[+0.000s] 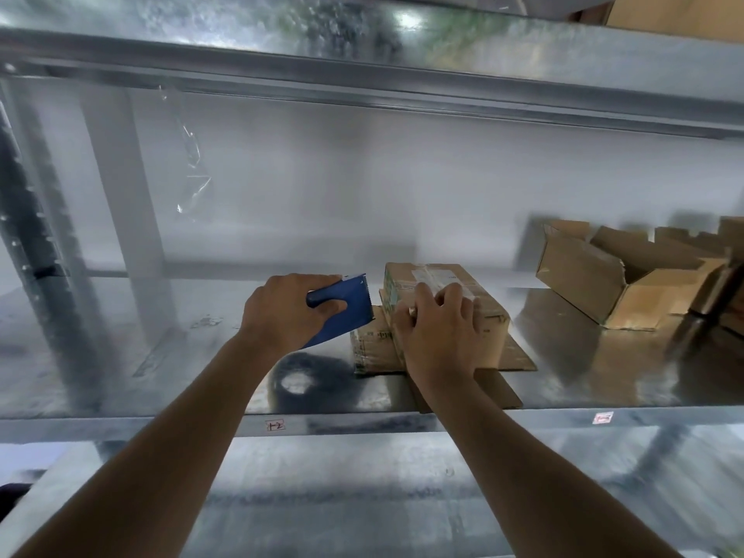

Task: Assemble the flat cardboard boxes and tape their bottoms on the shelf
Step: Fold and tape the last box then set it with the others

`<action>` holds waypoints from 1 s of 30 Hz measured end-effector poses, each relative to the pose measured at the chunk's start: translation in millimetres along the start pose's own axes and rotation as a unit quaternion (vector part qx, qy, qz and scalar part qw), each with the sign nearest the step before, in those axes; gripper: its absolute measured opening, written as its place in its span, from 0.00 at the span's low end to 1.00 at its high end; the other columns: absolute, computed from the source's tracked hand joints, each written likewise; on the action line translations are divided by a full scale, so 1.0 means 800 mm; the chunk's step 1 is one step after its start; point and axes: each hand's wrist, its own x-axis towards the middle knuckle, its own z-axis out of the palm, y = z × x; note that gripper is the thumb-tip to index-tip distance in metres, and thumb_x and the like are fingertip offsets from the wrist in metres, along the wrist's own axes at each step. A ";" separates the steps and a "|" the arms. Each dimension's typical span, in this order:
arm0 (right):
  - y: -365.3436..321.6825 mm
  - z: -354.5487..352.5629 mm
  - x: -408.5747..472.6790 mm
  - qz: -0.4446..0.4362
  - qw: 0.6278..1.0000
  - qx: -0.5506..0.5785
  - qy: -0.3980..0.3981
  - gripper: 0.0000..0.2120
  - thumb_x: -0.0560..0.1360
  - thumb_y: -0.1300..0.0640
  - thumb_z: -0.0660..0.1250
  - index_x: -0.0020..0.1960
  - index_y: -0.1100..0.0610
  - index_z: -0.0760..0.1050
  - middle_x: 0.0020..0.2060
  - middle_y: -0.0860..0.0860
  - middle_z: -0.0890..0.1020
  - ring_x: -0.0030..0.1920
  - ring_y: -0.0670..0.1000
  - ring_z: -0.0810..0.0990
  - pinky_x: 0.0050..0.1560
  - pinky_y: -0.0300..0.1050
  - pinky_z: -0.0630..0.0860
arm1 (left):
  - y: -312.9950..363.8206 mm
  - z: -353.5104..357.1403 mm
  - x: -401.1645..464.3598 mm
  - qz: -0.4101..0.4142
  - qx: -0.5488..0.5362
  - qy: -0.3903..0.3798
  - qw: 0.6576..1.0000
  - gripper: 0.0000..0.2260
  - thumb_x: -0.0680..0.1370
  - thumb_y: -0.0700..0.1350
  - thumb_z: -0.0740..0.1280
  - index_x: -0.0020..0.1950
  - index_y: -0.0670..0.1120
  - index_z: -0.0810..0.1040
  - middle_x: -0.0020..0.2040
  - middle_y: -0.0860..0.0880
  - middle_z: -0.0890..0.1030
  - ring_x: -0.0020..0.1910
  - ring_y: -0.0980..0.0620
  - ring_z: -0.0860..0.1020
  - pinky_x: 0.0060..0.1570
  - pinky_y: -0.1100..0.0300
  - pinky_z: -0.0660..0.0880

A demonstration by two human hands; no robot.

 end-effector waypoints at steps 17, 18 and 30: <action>0.058 -0.048 0.022 -0.081 0.979 0.098 -0.156 0.18 0.80 0.63 0.67 0.68 0.53 0.81 0.55 0.48 0.76 0.58 0.51 0.75 0.59 0.47 0.76 | -0.028 -0.024 0.013 0.087 -0.330 -0.072 0.937 0.18 0.76 0.43 0.77 0.57 0.66 0.85 0.56 0.61 0.86 0.55 0.60 0.84 0.54 0.58 0.80; 0.071 -0.051 0.024 -0.081 0.977 0.117 -0.160 0.18 0.79 0.65 0.68 0.67 0.53 0.82 0.54 0.47 0.77 0.57 0.51 0.76 0.58 0.45 0.76 | -0.029 -0.024 0.012 0.089 -0.336 -0.075 0.935 0.18 0.76 0.42 0.77 0.56 0.66 0.85 0.56 0.60 0.86 0.55 0.60 0.84 0.54 0.58 0.81; 0.038 -0.063 0.052 -0.082 0.977 -0.030 -0.193 0.31 0.77 0.46 0.70 0.77 0.48 0.66 0.70 0.50 0.72 0.69 0.55 0.73 0.76 0.59 0.67 | -0.020 -0.014 0.025 0.085 -0.368 -0.042 0.925 0.18 0.77 0.41 0.75 0.66 0.53 0.83 0.58 0.57 0.86 0.58 0.56 0.84 0.60 0.52 0.81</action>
